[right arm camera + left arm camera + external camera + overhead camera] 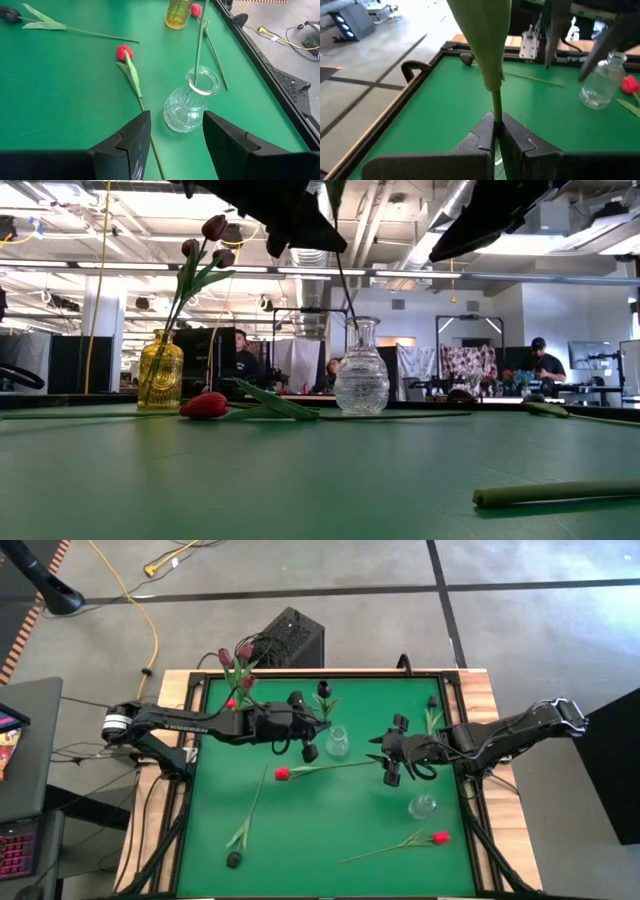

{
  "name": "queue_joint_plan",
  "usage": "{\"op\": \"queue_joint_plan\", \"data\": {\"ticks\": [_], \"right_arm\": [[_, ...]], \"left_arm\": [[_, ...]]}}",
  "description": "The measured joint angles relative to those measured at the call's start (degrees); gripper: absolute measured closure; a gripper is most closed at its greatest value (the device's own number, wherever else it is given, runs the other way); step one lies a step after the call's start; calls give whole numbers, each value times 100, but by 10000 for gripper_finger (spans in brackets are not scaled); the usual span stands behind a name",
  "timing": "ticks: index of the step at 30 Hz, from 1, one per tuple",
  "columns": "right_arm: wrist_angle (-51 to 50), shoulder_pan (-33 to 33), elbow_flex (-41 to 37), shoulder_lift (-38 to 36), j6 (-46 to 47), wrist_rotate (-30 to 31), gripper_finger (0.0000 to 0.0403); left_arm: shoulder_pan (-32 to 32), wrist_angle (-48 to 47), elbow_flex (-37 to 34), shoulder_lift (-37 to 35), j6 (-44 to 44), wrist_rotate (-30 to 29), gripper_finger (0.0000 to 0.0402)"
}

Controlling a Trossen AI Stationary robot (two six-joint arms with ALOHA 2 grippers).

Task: Sort flowers into vase by color
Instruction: Put the bottom middle black flower into the left transparent vase

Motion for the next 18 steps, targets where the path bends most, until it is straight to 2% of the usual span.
{"op": "queue_joint_plan", "data": {"ticks": [5,11,18], "right_arm": [[2,0,0,0,8,0,198],[2,0,0,0,13,0,198],[-21,0,0,0,15,-4,198]], "left_arm": [[-2,-78,0,0,26,165,380],[52,-74,0,0,63,206,308],[238,-143,0,0,-93,687,243]]}}
